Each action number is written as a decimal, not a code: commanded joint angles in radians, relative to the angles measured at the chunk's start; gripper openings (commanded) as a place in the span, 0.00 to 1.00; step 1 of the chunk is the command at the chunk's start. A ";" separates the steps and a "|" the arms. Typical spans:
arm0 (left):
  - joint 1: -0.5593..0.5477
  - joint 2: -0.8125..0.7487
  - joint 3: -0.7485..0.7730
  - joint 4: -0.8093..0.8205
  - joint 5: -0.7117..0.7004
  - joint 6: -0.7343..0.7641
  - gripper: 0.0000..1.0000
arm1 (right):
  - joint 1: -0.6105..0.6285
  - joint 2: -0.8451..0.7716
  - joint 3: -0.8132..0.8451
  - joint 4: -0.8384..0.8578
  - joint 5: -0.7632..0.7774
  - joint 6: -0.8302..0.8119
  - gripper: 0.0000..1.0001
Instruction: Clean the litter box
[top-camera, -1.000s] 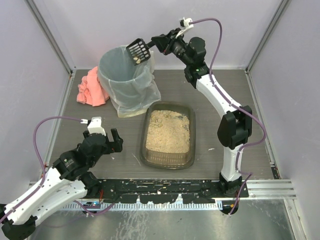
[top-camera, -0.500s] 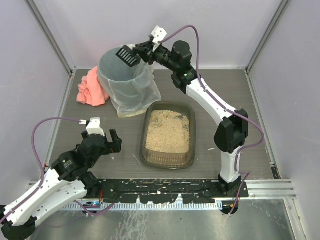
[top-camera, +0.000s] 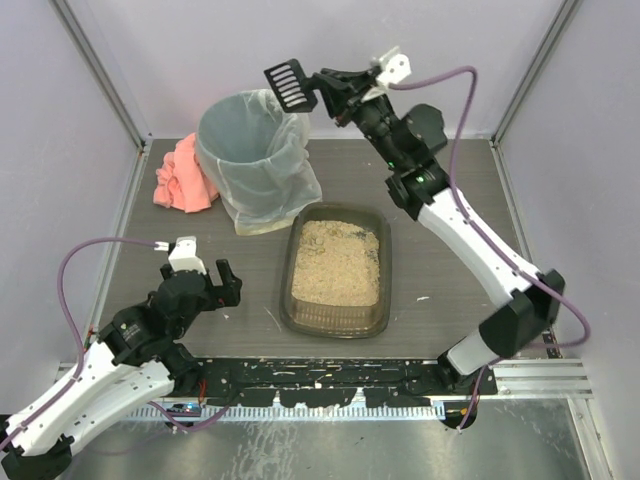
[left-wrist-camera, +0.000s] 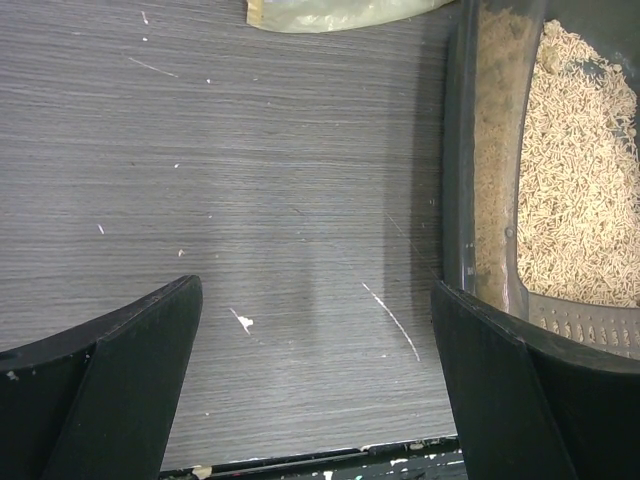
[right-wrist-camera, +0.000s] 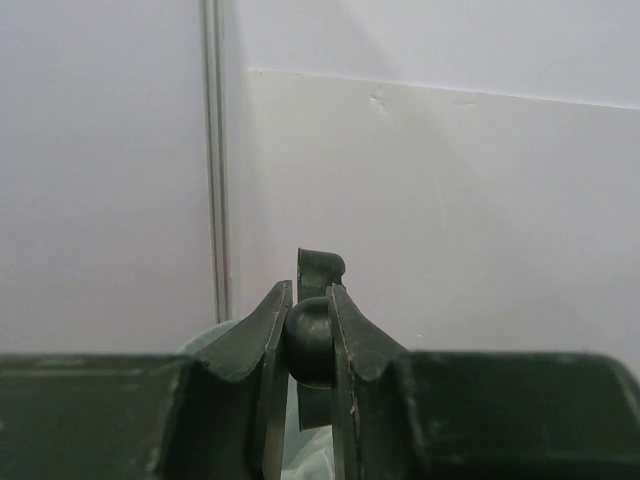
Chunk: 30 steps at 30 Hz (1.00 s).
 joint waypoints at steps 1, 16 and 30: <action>0.003 -0.014 0.008 0.018 -0.031 0.006 0.98 | 0.004 -0.192 -0.125 0.049 0.162 0.126 0.01; 0.004 0.063 0.035 0.106 -0.042 0.072 1.00 | 0.004 -0.679 -0.619 -0.444 0.480 0.487 0.01; 0.003 0.081 0.038 0.088 -0.011 0.054 1.00 | 0.004 -0.719 -0.922 -0.434 0.403 0.739 0.08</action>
